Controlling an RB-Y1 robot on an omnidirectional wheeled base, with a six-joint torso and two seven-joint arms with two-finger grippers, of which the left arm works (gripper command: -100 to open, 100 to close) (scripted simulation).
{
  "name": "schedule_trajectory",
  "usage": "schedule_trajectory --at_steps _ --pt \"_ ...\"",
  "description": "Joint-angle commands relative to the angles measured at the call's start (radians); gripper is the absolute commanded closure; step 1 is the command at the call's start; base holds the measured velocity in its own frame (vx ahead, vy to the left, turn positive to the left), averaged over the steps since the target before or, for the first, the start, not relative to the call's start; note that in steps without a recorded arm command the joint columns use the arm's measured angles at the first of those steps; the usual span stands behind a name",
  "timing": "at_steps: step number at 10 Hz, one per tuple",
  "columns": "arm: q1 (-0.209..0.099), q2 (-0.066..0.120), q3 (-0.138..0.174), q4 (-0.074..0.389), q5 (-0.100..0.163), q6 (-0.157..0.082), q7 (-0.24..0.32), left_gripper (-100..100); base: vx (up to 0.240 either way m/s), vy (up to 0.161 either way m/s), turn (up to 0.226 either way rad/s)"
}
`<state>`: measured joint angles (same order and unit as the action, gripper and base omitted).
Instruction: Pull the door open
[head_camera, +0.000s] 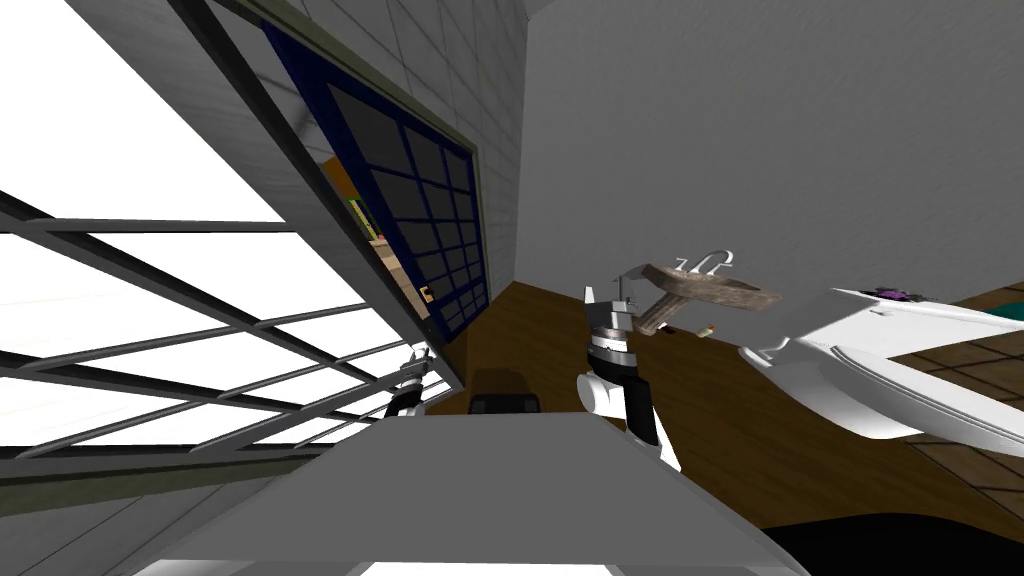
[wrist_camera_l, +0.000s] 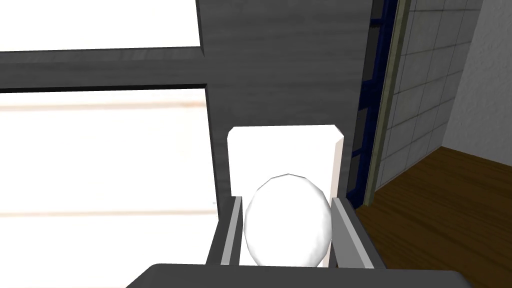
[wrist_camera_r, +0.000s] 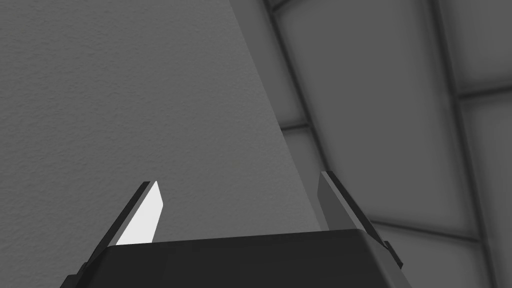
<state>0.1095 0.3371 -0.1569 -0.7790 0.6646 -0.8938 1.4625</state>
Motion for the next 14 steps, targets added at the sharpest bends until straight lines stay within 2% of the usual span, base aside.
schedule_trajectory --at_steps 1,3,4,6,12,14 --pt "0.010 0.008 -0.023 -0.020 -0.011 0.002 0.017 100 -0.235 0.025 -0.055" --pt "0.016 0.018 -0.045 -0.029 -0.023 0.002 0.035 100 -0.214 0.009 -0.054" --pt "0.016 0.014 -0.038 -0.030 -0.019 0.009 0.025 100 -0.093 -0.016 -0.014" --pt "0.027 0.026 -0.058 -0.033 -0.028 0.000 0.044 100 -0.145 0.009 -0.064" --pt "0.065 0.078 -0.129 -0.054 -0.064 -0.043 0.113 100 -0.193 0.019 -0.087" --pt "0.072 0.089 -0.144 -0.058 -0.071 -0.052 0.127 100 -0.207 -0.005 -0.057"
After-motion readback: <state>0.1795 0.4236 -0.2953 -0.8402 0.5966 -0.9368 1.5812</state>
